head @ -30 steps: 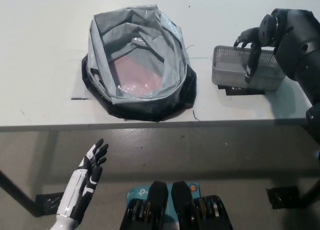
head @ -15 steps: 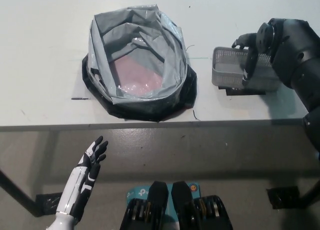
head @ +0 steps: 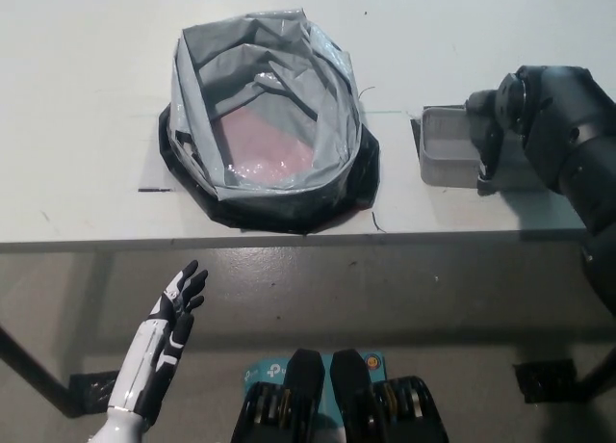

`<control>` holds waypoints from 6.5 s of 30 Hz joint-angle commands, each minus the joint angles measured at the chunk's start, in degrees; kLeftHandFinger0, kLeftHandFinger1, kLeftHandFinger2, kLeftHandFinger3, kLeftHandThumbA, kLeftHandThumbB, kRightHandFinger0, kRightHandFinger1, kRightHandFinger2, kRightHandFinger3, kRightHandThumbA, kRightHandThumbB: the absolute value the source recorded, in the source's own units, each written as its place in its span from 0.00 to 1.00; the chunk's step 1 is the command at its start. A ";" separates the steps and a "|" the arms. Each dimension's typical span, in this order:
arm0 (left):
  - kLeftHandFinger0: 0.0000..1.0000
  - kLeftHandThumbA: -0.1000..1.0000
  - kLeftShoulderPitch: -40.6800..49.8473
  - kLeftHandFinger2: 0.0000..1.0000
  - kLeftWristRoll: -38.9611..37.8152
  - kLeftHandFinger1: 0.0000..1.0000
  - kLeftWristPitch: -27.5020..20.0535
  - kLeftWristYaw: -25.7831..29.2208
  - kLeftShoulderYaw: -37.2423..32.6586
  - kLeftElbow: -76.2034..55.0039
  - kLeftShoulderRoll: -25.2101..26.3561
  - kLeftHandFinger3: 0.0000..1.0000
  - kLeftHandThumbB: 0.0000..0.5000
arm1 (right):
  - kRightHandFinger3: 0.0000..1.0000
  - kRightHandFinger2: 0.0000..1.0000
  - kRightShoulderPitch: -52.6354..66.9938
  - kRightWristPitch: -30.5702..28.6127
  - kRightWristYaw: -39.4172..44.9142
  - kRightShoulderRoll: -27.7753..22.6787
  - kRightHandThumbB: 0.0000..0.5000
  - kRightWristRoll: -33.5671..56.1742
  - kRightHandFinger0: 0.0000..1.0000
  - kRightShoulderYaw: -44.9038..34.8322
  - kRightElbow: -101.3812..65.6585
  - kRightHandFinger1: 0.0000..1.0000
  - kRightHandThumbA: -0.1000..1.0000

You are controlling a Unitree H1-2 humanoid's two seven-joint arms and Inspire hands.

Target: Use the right hand to pick up a small rectangular container and put it into a plastic bag and lift the bag

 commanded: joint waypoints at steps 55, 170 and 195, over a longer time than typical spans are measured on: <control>1.00 0.97 1.16 1.00 -0.56 1.00 0.36 -0.95 -0.89 -1.98 1.22 1.00 0.35 | 0.81 0.76 -3.18 1.39 -20.34 18.59 0.38 14.11 0.00 -23.51 -34.98 0.38 0.00; 1.00 0.85 -0.02 1.00 1.04 1.00 -0.74 -0.30 -0.77 -1.99 1.98 1.00 0.23 | 1.00 1.00 2.89 8.15 -19.16 12.68 0.99 13.30 1.00 -20.05 -15.00 1.00 1.00; 1.00 0.85 -2.08 1.00 0.96 1.00 -0.99 -0.03 -0.38 -1.39 1.82 1.00 0.27 | 0.31 0.62 1.66 4.32 -39.24 11.91 0.39 24.03 0.00 -39.36 -21.40 0.32 0.18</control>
